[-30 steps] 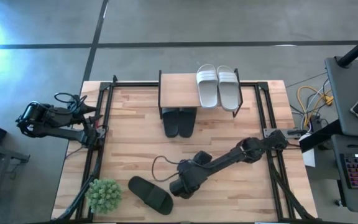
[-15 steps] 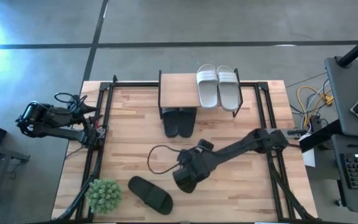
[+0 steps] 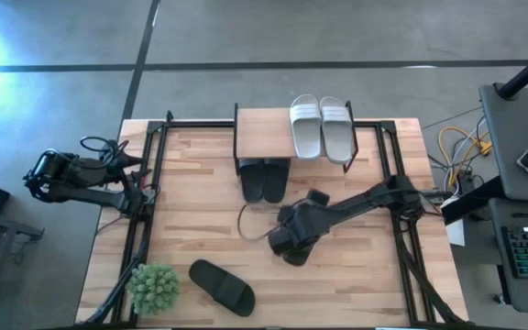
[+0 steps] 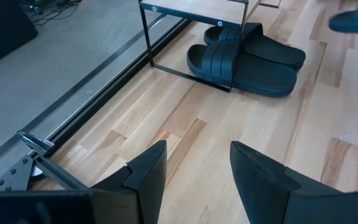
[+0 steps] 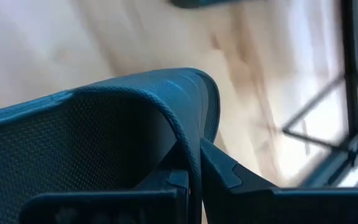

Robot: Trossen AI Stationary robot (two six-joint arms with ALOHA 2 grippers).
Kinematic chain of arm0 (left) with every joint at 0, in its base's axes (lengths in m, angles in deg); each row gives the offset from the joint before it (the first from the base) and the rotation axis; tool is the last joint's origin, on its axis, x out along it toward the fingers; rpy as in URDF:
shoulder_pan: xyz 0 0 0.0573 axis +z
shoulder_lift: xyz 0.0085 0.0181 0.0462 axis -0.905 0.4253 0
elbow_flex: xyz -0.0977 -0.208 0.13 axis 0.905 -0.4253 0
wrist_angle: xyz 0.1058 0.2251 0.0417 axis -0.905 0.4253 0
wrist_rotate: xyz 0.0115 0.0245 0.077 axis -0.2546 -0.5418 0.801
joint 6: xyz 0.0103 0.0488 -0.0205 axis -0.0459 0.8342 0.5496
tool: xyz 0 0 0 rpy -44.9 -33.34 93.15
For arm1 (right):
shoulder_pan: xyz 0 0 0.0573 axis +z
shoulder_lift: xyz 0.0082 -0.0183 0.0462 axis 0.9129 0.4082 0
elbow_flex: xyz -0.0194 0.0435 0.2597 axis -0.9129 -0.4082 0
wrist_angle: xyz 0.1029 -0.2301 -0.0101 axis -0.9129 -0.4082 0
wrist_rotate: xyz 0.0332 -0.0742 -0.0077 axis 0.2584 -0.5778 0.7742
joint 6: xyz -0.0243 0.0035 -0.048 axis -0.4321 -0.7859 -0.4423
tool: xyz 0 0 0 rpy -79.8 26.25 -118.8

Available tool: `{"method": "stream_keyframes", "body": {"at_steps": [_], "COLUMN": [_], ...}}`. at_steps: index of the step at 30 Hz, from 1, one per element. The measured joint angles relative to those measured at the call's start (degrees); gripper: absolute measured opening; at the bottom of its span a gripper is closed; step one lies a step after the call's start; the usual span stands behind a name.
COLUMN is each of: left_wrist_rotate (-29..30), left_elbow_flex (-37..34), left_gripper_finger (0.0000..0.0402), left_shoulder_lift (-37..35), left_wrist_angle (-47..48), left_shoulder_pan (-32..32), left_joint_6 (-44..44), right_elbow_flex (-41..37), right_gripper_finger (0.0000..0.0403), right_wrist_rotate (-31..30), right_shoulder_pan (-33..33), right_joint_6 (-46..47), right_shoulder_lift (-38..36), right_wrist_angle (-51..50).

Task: Pick and place slides into the shelf
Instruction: Put the black slide near the shelf

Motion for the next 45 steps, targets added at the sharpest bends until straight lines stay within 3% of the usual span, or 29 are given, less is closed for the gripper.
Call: {"method": "stream_keyframes", "body": {"at_steps": [6,11,16,27,33,38,45], "left_wrist_rotate": [0.0,0.0,0.1,1.6,6.5,7.2,8.9], "left_elbow_flex": [0.0,0.0,0.0,-0.7,-1.0,-1.0,-1.7], "left_gripper_finger": [0.0162,0.0162,0.0162,0.0162,0.0162,0.0162,0.0162], "left_shoulder_lift": [0.0,0.0,0.0,0.7,1.8,3.0,4.4], "left_wrist_angle": [0.0,-0.1,-0.1,-2.3,-3.0,-3.1,-3.1], "left_shoulder_pan": [0.0,0.0,0.0,0.0,0.0,0.0,0.0], "left_joint_6": [0.0,0.0,-0.2,-0.5,-11.4,-18.2,-18.4], "right_elbow_flex": [-11.7,-19.4,-22.8,-25.7,-28.1,-31.7,-36.3], "right_gripper_finger": [0.0012,0.0012,0.0013,0.0013,0.0013,0.0013,0.0013], "right_wrist_rotate": [-0.1,0.1,1.4,-2.0,-7.5,-12.0,-12.3], "right_shoulder_pan": [-0.1,0.5,0.6,1.8,4.8,7.1,8.0], "right_joint_6": [11.8,15.4,12.6,5.9,5.3,5.3,3.6], "right_shoulder_lift": [-9.3,-15.3,-16.7,-16.7,-18.5,-19.3,-19.3], "right_wrist_angle": [-0.2,-0.3,-0.1,2.4,4.6,4.8,8.3]}}
